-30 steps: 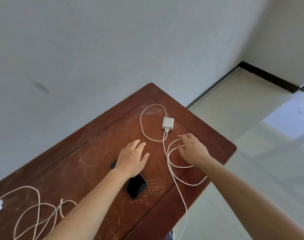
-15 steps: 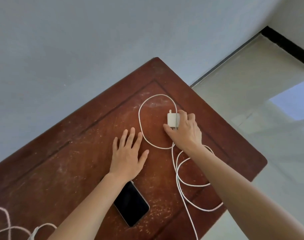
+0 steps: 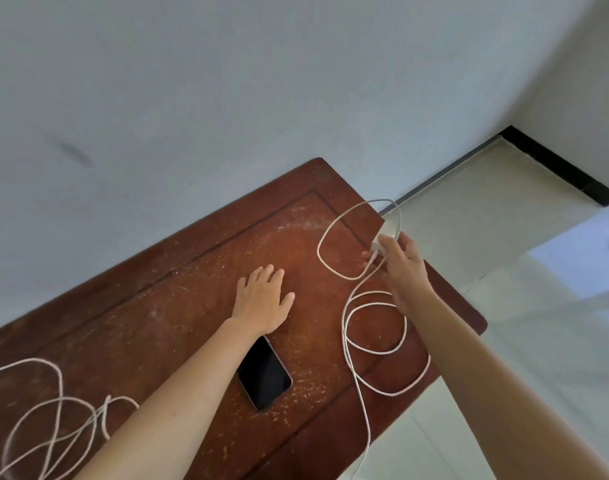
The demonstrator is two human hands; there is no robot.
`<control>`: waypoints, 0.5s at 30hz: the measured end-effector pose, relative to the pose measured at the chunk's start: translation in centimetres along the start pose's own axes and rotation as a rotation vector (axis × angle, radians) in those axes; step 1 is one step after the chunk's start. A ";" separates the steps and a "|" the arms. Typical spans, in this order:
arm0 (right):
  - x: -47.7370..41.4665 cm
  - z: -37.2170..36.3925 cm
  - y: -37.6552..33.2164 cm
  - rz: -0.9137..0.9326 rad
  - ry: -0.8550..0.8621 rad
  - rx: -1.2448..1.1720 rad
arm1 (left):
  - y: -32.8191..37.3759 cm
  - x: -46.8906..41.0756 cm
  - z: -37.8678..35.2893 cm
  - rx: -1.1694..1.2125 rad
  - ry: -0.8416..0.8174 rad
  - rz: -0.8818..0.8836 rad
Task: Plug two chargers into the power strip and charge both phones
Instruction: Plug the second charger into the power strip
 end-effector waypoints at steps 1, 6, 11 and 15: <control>1.0 0.3 -0.9 0.022 -0.019 -0.030 | 0.1 1.5 0.7 0.039 0.055 -0.010; 7.4 0.7 -4.6 0.141 -0.299 -0.059 | 0.7 9.3 4.1 0.487 0.134 -0.016; 14.3 0.1 -5.2 0.181 -0.460 -0.068 | 1.0 16.4 7.7 1.524 -0.259 0.196; 17.6 -0.8 -3.5 0.161 -0.432 0.053 | -0.2 21.3 8.3 1.650 -0.052 0.195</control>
Point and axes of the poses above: each hand's wrist, its own x-axis away from the middle knuckle, its own z-axis out of the back of the hand, y = z × x, the point moved 1 cm from there along -x, towards the middle knuckle, and after that the axes turned 11 degrees about z, right-handed, at the moved point
